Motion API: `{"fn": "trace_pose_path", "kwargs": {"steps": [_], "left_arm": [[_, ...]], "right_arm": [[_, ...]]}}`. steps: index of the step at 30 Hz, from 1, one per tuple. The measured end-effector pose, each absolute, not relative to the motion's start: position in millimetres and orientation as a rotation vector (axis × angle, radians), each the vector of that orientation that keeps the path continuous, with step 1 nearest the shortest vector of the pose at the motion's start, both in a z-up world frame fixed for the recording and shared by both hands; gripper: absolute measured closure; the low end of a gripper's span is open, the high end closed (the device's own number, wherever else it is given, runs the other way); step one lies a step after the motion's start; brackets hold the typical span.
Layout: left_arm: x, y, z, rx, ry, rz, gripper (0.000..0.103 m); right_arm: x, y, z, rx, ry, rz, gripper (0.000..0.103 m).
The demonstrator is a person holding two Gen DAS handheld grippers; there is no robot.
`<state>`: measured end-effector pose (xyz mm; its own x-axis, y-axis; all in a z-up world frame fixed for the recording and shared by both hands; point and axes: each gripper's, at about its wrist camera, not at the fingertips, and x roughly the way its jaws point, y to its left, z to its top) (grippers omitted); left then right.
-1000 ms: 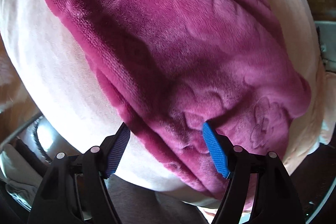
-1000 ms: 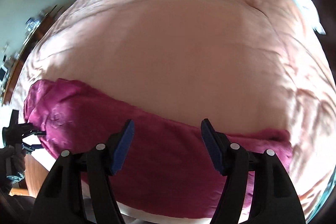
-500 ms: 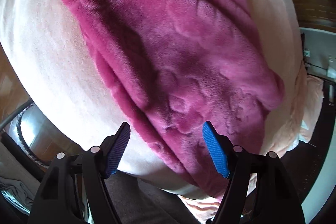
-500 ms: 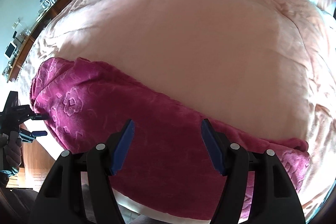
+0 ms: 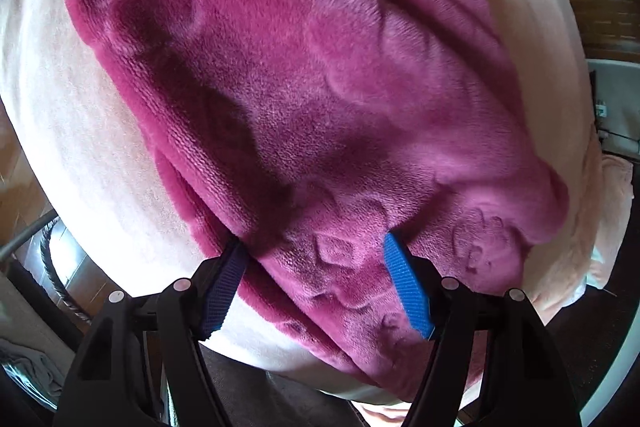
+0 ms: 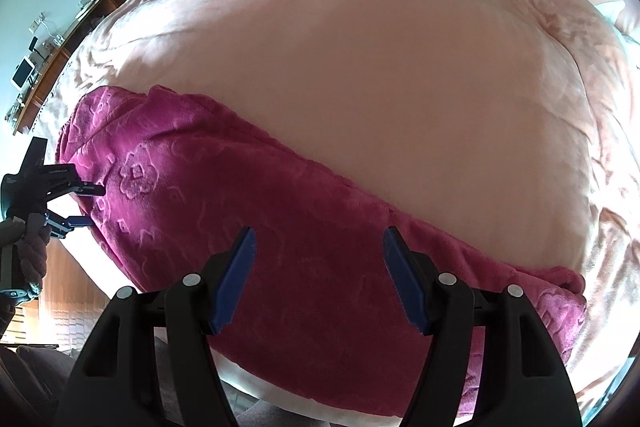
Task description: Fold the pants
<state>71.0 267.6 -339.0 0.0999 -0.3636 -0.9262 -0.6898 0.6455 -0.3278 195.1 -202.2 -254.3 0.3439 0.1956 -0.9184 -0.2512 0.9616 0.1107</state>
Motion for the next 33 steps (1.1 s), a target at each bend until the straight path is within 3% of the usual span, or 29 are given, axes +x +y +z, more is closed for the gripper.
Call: {"fn": "trace_pose_path", "kwargs": {"steps": [2, 4, 7, 10, 16, 23, 33], "left_arm": [[72.2, 267.7, -342.7, -0.914, 1.510, 0.307, 0.034], [73.5, 268.2, -344.1, -0.887, 1.514, 0.305, 0.057], [78.1, 259.5, -340.2, -0.815, 1.514, 0.319, 0.083], [76.1, 259.3, -333.5, -0.757, 1.513, 0.322, 0.091], [58.8, 256.2, -326.5, -0.602, 1.538, 0.313, 0.093], [35.2, 261.0, -354.7, -0.550, 1.609, 0.366, 0.097], [63.5, 257.6, -310.9, -0.357, 1.501, 0.316, 0.096]], "right_arm": [[193.9, -202.4, -254.3, -0.060, 1.186, 0.295, 0.036], [193.5, -202.4, -254.1, -0.067, 1.190, 0.302, 0.036], [195.3, -201.9, -253.9, -0.065, 1.201, 0.317, 0.036], [196.6, -198.8, -254.9, -0.072, 1.207, 0.328, 0.037], [199.2, -186.7, -258.2, -0.092, 1.218, 0.358, 0.037], [206.2, -170.0, -258.5, -0.100, 1.219, 0.375, 0.037], [226.2, -141.6, -262.2, -0.071, 1.249, 0.356, 0.036]]}}
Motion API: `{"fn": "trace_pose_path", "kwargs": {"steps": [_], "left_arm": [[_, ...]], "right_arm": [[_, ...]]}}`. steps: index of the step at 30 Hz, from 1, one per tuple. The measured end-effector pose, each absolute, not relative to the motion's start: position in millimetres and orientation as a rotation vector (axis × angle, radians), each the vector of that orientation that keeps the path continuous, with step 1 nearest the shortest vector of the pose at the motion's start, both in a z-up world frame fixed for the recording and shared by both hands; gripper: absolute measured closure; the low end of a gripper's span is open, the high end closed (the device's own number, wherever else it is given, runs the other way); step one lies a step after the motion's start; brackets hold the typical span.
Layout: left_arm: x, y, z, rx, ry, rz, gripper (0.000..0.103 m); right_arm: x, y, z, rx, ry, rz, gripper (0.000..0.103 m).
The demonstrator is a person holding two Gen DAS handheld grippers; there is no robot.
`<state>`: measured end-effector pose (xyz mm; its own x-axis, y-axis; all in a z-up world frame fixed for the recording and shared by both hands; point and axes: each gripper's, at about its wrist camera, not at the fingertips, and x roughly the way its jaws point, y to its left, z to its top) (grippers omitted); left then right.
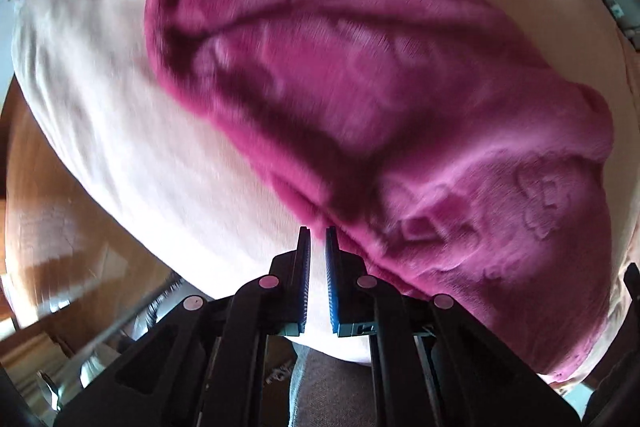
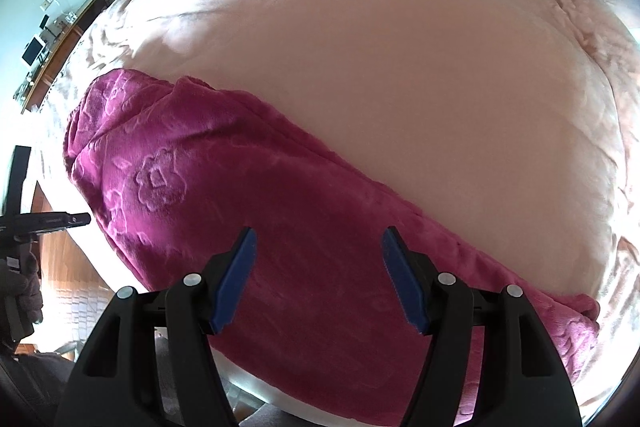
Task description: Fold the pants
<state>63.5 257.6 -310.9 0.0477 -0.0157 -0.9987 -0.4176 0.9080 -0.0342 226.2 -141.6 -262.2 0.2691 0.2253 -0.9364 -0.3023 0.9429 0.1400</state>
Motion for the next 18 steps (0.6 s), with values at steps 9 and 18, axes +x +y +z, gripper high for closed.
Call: {"fn": "trace_pose_path", "kwargs": {"steps": [9, 18], "left_arm": [[131.2, 264.8, -265.5, -0.228, 1.381, 0.239, 0.095], [187.3, 309.4, -260.5, -0.175, 1.328, 0.245, 0.038]], "right_arm": [[279.6, -107.2, -255.9, 0.105, 1.279, 0.385, 0.036], [344.1, -50.5, -273.6, 0.182, 1.324, 0.423, 0.031]]}}
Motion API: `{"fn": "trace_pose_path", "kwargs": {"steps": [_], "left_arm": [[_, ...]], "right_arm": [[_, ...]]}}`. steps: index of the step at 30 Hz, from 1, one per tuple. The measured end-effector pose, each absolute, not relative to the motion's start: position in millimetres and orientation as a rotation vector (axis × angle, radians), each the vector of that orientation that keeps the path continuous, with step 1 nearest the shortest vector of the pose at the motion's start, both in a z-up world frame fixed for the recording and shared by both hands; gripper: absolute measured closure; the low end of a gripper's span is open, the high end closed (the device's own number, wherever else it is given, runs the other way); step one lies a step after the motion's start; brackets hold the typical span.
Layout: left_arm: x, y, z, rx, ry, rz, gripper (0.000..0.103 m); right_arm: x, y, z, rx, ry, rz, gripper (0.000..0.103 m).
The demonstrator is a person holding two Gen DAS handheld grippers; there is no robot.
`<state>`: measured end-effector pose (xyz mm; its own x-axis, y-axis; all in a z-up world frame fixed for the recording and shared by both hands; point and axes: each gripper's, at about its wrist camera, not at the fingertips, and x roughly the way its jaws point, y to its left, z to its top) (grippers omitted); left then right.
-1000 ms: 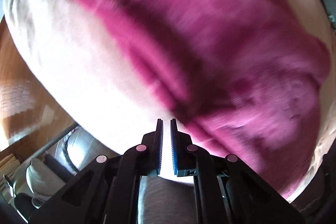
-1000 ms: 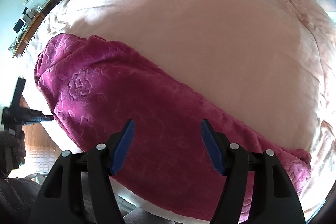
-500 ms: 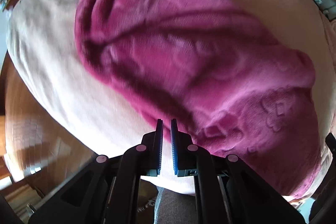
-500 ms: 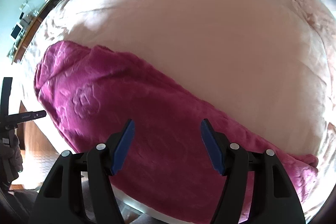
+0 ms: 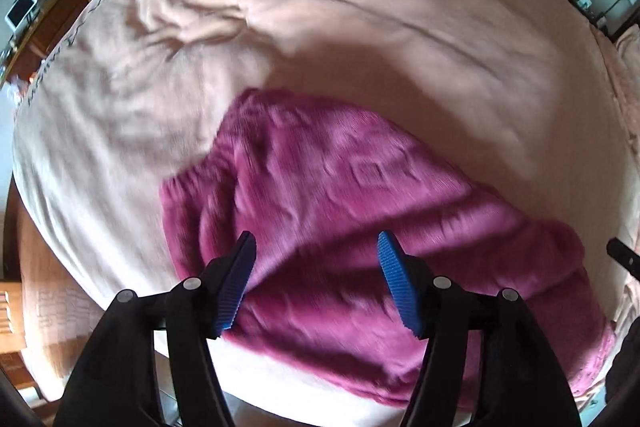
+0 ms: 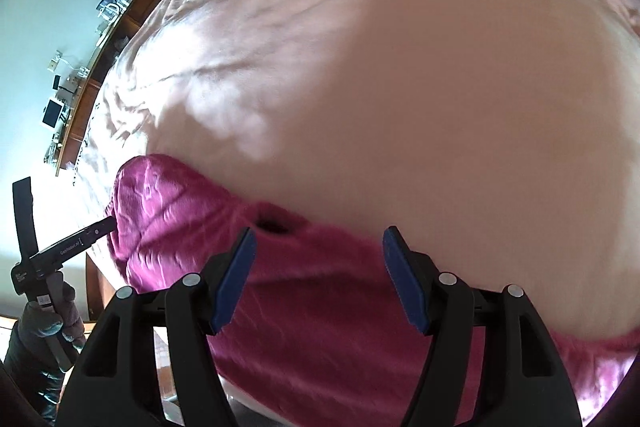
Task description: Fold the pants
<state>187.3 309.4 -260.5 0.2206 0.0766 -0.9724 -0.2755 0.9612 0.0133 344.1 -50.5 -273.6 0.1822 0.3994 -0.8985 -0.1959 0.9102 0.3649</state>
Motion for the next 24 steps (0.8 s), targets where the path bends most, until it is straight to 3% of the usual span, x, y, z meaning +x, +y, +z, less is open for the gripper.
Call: {"fn": "trace_pose_path", "kwargs": {"steps": [3, 13, 24], "left_arm": [[198.5, 316.4, -267.0, -0.152, 1.355, 0.245, 0.034], [230.1, 353.6, -316.1, -0.193, 1.457, 0.226, 0.034], [237.7, 357.5, -333.6, -0.170, 1.485, 0.189, 0.030]], "right_arm": [[361.0, -38.2, -297.3, 0.234, 1.399, 0.432, 0.029], [325.4, -24.7, -331.5, 0.364, 1.556, 0.539, 0.028], [356.0, -4.2, -351.2, 0.505, 1.596, 0.599, 0.028]]}}
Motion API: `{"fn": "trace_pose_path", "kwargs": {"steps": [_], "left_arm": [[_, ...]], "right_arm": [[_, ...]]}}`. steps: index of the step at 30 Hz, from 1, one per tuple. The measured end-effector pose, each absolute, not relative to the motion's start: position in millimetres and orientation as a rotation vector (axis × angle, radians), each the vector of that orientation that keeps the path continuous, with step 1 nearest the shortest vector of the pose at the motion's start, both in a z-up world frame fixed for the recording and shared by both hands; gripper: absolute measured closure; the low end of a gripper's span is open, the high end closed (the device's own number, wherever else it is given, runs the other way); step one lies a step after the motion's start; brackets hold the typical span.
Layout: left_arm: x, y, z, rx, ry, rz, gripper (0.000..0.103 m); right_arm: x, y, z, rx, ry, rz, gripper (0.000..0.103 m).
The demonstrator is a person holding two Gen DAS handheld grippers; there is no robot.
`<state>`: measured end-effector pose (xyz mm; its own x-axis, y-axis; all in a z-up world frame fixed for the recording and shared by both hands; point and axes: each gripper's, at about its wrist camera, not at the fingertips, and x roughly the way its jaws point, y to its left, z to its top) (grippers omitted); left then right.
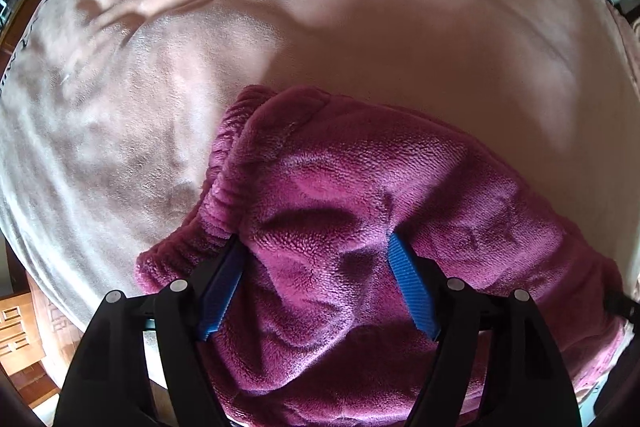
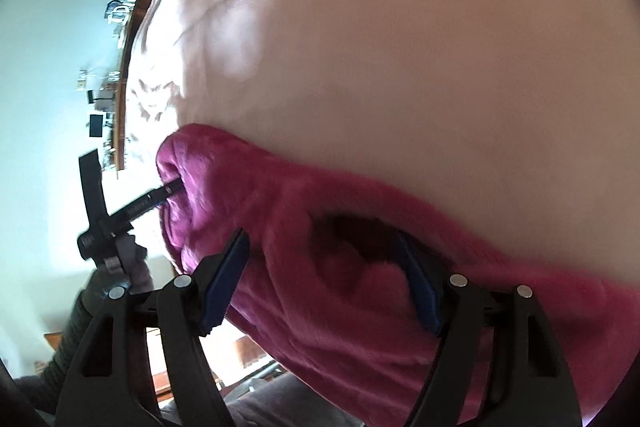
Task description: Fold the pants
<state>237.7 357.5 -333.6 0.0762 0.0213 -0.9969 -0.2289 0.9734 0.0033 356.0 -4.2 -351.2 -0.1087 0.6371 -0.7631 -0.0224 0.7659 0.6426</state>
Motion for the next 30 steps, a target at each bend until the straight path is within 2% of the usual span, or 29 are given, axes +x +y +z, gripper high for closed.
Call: {"fn": "trace_pose_path", "kwargs": {"steps": [1, 3, 4, 7, 11, 16, 18, 20, 22, 23, 27, 30], "left_arm": [[237.6, 357.7, -333.4, -0.171, 1.485, 0.186, 0.030], [238.0, 359.5, -332.9, -0.175, 1.484, 0.178, 0.030], [238.7, 361.1, -333.2, -0.178, 1.485, 0.175, 0.030], [238.5, 367.5, -334.8, -0.181, 1.478, 0.177, 0.030], [240.6, 370.1, -344.1, -0.162, 1.472, 0.190, 0.028], [249.8, 373.7, -353.1, -0.172, 1.476, 0.213, 0.028], [254.4, 378.5, -352.1, -0.179, 1.472, 0.215, 0.028], [259.1, 384.3, -350.3, -0.184, 1.465, 0.219, 0.029], [264.0, 390.3, -347.9, -0.200, 1.458, 0.220, 0.031], [266.7, 392.4, -347.4, -0.208, 1.456, 0.221, 0.032], [275.3, 391.8, -346.5, -0.190, 1.449, 0.222, 0.033], [276.3, 388.0, -342.0, -0.177, 1.441, 0.226, 0.033]], "right_arm": [[361.6, -0.5, -353.6, 0.500, 1.598, 0.598, 0.029], [374.0, 6.2, -353.2, 0.481, 1.582, 0.578, 0.062], [380.1, 6.2, -348.6, 0.473, 1.561, 0.544, 0.087], [398.7, 7.1, -328.1, 0.463, 1.468, 0.516, 0.090], [407.7, 21.5, -335.6, 0.330, 1.468, 0.452, 0.091], [398.5, 11.2, -341.1, 0.442, 1.475, 0.446, 0.088], [389.7, 2.8, -328.4, 0.443, 1.451, 0.479, 0.082], [375.9, -8.7, -310.7, 0.394, 1.394, 0.473, 0.063], [358.5, -17.1, -290.8, 0.333, 1.331, 0.458, 0.048], [347.0, -18.6, -279.4, 0.279, 1.297, 0.440, 0.044], [303.1, 8.4, -259.0, 0.159, 1.259, 0.489, 0.043], [270.6, 48.0, -269.5, 0.084, 1.297, 0.563, 0.043]]}}
